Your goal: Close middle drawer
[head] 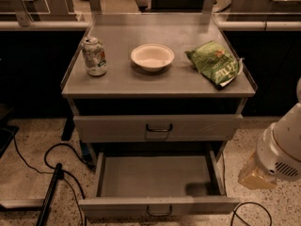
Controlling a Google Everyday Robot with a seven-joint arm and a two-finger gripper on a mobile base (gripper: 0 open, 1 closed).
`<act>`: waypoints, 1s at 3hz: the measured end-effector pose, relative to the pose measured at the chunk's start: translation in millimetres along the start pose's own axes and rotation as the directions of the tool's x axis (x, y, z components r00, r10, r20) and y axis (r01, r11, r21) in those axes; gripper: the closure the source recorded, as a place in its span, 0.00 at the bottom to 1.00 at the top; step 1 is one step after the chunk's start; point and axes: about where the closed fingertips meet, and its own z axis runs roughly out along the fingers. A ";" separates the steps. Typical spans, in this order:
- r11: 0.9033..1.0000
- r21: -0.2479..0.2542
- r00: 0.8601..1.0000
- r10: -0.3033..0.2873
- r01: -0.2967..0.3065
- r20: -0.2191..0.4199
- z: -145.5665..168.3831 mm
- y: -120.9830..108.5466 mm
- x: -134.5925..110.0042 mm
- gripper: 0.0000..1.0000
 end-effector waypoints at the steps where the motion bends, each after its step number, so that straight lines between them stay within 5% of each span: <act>1: 0.999 -0.048 1.000 0.014 -0.014 0.006 14.0 1.9 3.3 1.00; 3: 0.978 -0.083 0.981 0.188 -0.191 -0.042 120.5 10.3 41.3 1.00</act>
Offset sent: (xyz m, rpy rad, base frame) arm -0.0303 -0.0085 -0.1660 0.0357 0.1393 -0.2288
